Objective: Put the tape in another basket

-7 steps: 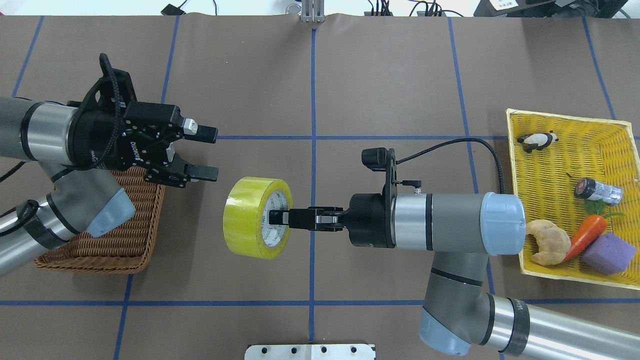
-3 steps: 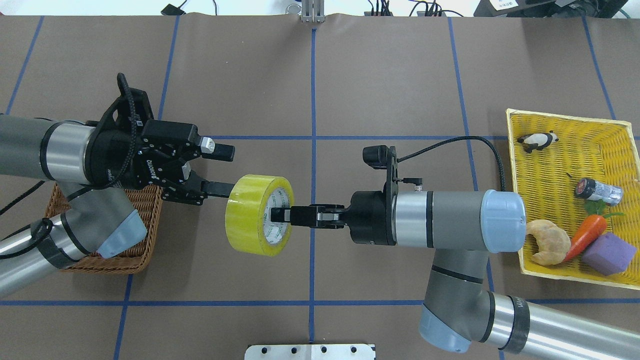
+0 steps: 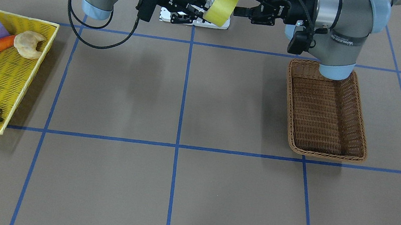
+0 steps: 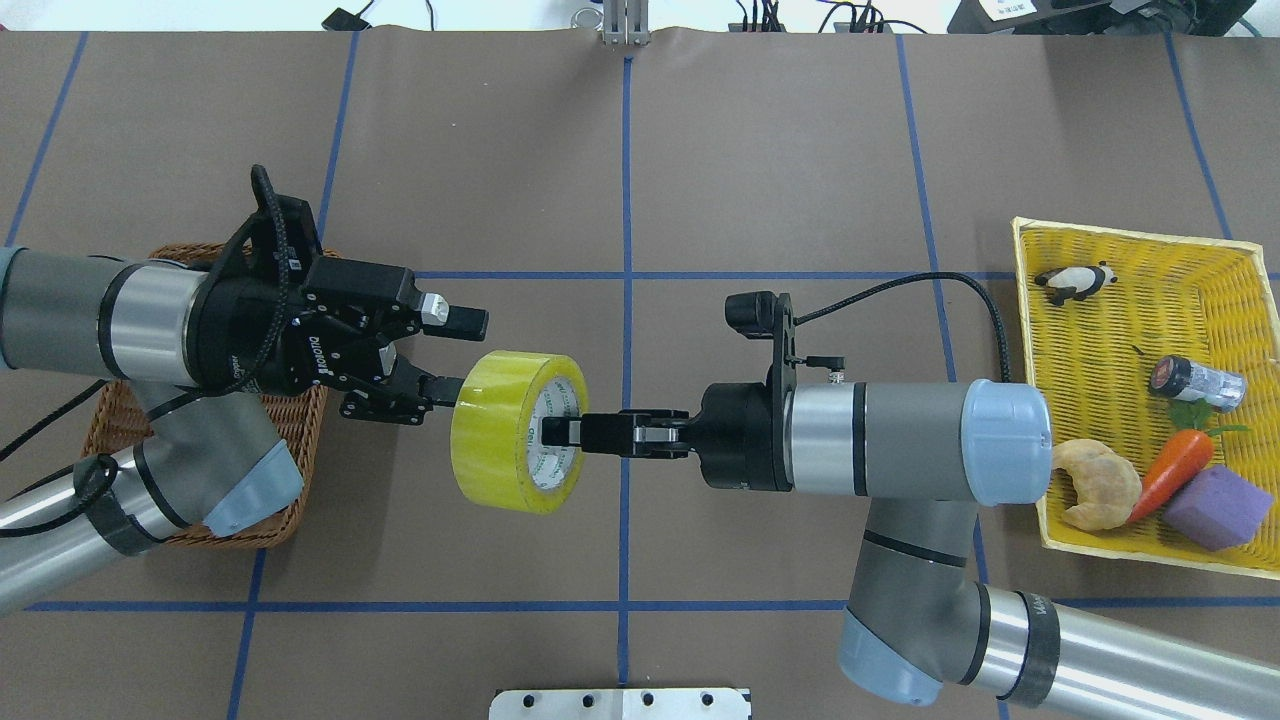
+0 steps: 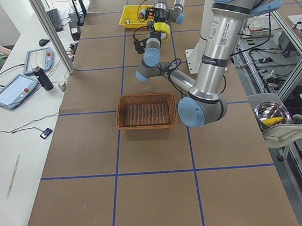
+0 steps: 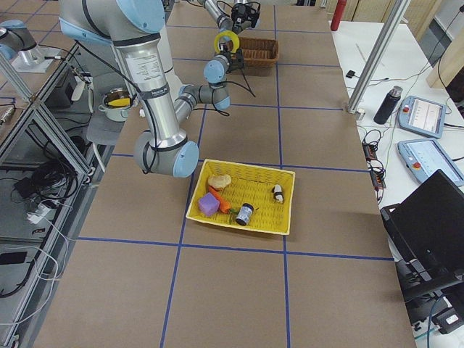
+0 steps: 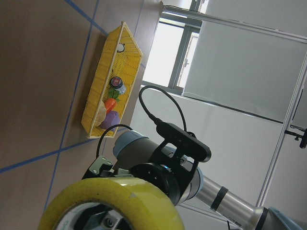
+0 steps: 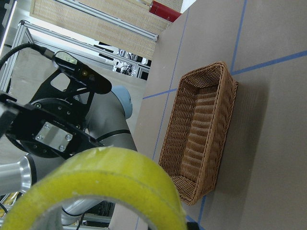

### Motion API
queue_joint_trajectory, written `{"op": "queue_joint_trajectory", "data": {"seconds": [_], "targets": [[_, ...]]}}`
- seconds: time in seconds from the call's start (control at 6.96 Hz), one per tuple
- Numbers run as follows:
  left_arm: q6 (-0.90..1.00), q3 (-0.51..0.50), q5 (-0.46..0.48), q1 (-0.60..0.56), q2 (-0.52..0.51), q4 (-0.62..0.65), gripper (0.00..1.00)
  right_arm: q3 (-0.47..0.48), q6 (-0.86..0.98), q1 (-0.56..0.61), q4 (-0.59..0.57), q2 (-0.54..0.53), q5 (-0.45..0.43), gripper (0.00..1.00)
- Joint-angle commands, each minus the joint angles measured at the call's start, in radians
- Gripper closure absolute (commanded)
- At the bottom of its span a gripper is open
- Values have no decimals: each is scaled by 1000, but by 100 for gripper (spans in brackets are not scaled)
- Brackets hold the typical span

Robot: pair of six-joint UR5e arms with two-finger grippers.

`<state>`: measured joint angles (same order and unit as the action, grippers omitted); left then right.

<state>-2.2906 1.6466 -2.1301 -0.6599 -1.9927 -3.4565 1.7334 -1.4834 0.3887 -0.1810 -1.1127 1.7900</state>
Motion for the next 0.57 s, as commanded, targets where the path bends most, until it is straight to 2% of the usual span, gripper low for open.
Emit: {"op": "queue_joint_trajectory", "data": {"seconds": [0.0,0.43], "targets": [[0,2,34,40,0,2,18,0,2,-1,0,1,0,100],[3,12,38,60,2,5,30,-2,2,1,0,-1,0,100]]}}
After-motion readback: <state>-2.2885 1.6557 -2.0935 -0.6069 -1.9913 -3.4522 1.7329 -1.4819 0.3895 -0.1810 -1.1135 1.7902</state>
